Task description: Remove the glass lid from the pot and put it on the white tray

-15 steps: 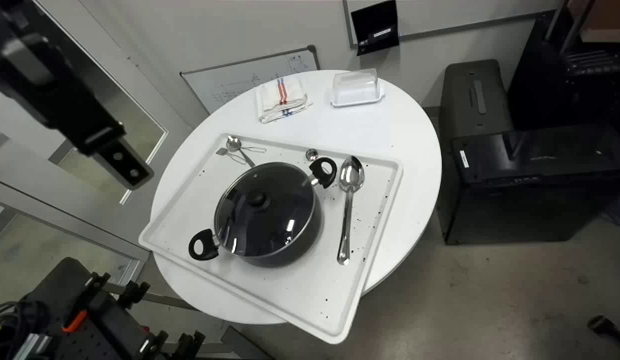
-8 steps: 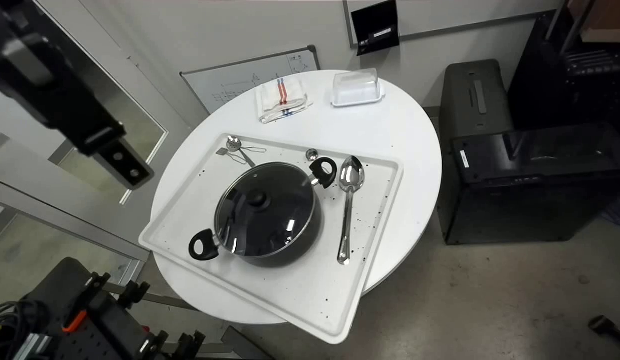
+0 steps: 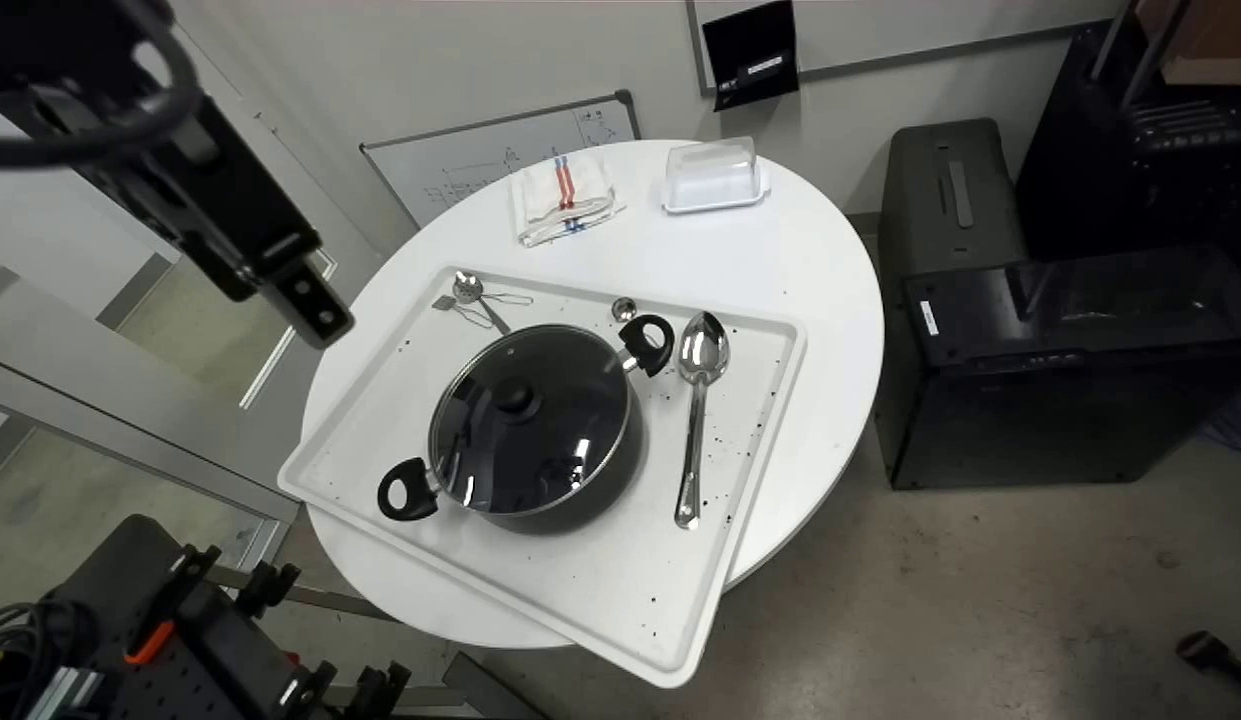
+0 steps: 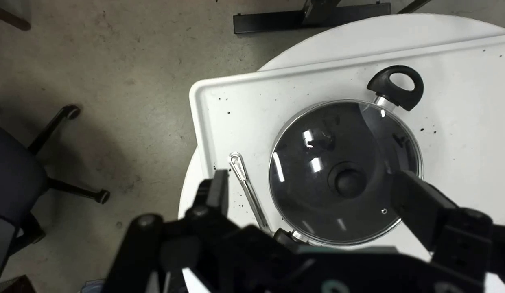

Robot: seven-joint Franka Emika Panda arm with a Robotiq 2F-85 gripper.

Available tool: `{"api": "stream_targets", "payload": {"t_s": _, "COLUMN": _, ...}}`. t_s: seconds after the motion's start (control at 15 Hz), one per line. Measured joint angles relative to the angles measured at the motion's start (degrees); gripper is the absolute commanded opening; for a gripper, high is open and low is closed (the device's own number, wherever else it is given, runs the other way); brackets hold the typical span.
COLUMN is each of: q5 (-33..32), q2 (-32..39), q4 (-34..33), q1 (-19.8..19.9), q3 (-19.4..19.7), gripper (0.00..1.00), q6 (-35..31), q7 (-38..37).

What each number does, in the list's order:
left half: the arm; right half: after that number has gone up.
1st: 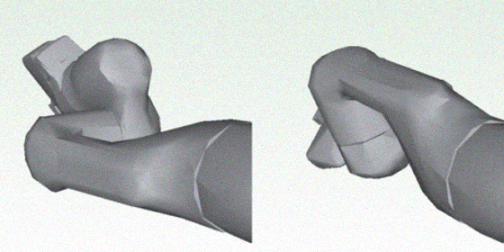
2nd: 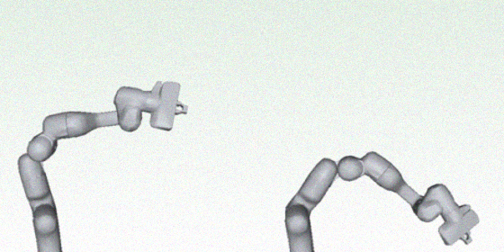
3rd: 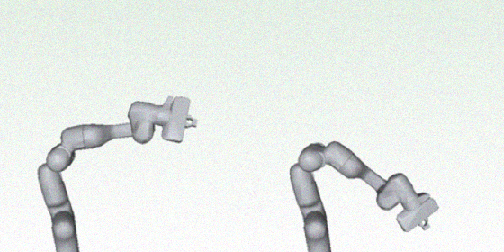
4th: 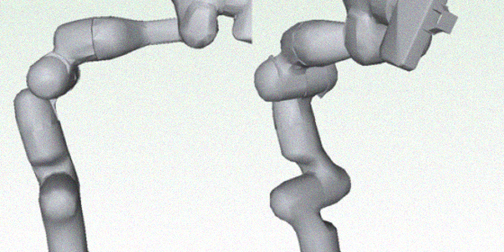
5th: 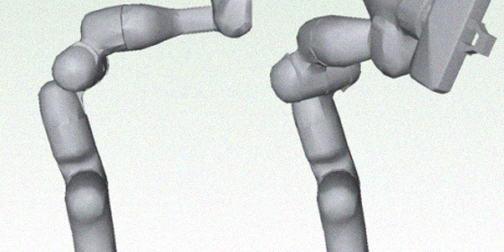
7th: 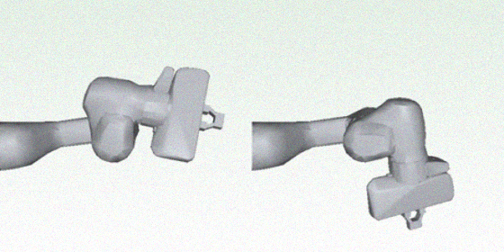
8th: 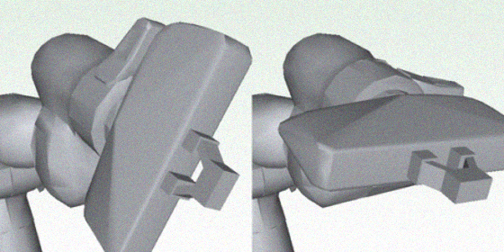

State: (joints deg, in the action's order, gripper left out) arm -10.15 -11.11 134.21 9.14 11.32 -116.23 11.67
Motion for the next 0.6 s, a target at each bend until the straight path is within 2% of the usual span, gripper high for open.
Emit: {"api": "stream_targets", "payload": {"t_s": 0.6, "q5": 0.13, "q2": 12.59, "q4": -1.62, "q1": -3.36, "q3": -4.14, "gripper": 1.00, "q6": -9.88, "q7": 4.22}}
